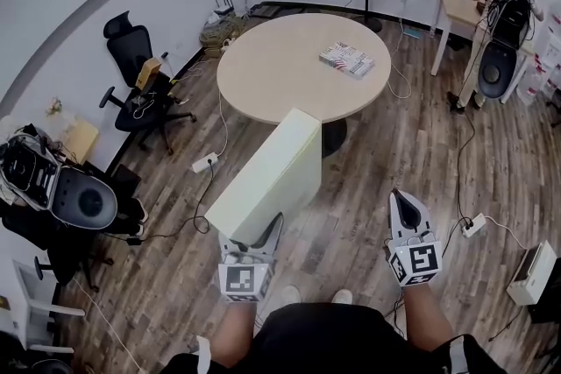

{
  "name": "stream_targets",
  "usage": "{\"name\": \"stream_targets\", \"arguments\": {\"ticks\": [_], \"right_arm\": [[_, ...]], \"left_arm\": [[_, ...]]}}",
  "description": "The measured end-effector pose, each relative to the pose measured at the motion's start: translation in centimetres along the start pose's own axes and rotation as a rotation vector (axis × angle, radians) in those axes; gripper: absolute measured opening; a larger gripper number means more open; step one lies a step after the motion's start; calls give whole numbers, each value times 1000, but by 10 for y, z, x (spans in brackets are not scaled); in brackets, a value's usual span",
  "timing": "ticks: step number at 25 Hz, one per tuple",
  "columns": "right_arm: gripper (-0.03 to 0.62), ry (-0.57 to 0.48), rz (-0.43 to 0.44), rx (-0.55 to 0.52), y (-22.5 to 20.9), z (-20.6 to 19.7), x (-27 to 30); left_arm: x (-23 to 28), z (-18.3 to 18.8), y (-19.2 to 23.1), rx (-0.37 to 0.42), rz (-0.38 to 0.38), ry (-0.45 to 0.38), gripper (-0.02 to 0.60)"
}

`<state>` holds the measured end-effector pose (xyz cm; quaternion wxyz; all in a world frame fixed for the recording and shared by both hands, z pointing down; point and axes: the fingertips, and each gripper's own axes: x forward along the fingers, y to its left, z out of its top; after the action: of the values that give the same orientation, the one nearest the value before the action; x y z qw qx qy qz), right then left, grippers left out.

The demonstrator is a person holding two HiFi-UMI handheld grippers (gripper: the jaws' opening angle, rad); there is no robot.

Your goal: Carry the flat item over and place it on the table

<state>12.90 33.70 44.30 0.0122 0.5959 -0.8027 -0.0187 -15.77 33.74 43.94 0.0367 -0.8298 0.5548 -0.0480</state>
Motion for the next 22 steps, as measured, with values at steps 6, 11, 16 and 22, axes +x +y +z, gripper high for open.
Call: {"name": "stream_targets", "arguments": {"ticks": [6,11,16,22], "right_arm": [[-3,-22,17,-6,-20,4,-13],[-3,-22,38,-7,-28,3,1],[-3,-47,50,-83,-23,13,35],[-3,-57,51,-79,-26,23,102]], "left_arm": [[1,-4,-23,-18,36,5,357],[22,-10,-27,-29,40,24,357],[54,-12,-13,-38,42,16,357],[108,-14,21,-45,29,16,357]]}}
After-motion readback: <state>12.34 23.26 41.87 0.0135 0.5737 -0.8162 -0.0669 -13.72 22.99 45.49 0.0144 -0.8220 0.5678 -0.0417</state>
